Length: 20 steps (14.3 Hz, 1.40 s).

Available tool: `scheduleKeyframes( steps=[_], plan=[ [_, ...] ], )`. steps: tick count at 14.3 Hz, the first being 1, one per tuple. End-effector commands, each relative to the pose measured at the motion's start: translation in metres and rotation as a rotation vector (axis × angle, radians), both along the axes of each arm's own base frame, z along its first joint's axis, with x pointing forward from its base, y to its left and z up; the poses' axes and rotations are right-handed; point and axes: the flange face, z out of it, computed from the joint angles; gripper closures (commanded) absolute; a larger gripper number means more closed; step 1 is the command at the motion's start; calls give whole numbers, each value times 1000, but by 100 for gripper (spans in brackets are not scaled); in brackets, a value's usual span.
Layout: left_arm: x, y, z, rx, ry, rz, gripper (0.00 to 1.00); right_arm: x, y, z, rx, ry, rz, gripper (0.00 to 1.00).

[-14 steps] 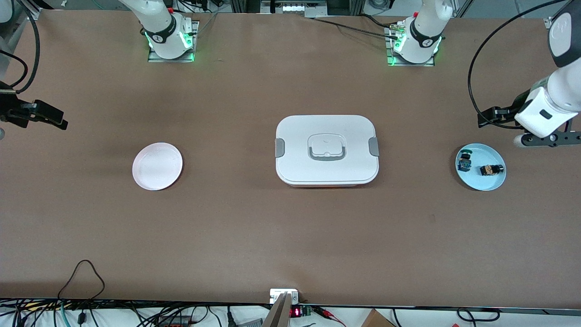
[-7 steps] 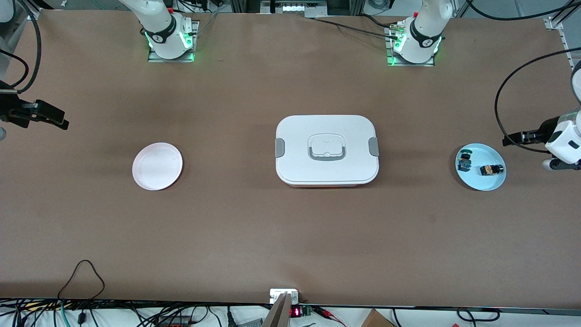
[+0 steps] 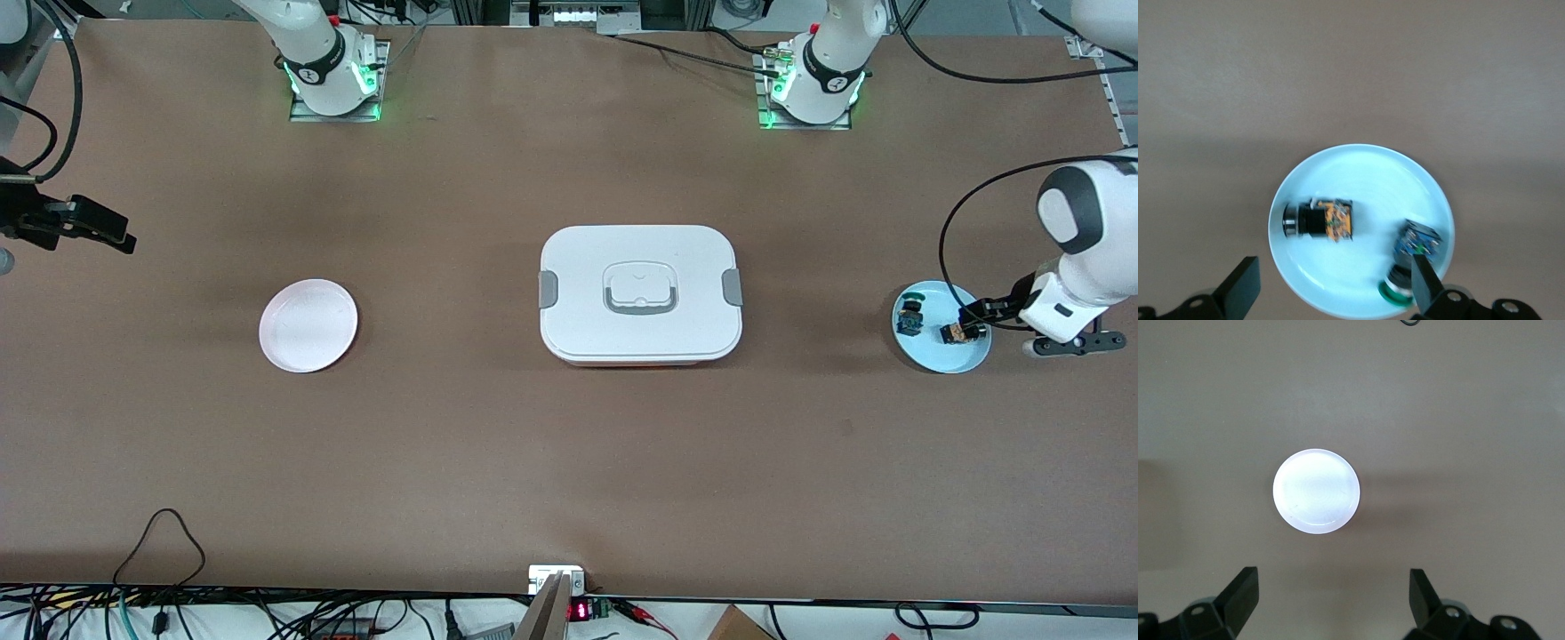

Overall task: Transfer orange switch to right arm and place
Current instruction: 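Lower the left gripper and grasp the orange-topped switch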

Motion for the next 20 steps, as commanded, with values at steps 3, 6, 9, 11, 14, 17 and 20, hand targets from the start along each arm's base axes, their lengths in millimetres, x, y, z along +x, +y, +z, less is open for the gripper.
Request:
scheduleKeyframes(
  steps=[3, 6, 9, 11, 14, 17, 20],
  plan=[
    [-19, 18, -43, 27, -82, -52, 0, -2, 2, 5, 13, 3, 13, 0],
    [-22, 21, -67, 28, -84, -52, 1, -2, 2, 5, 13, 3, 13, 0],
    [-26, 22, -84, 23, -70, -50, 1, -2, 3, 4, 13, 5, 15, 0],
    [-27, 22, -87, 23, -70, -50, 2, -2, 2, 4, 13, 5, 13, 0],
    [-27, 22, -99, 24, -75, -49, 12, -2, 2, 4, 13, 5, 12, 0],
    [-24, 23, -96, 27, -82, -46, 66, -2, 5, 4, 13, 5, 16, 0],
    [-20, 24, -81, 33, -100, -50, 73, -2, 4, 4, 13, 5, 15, 0]
  ],
)
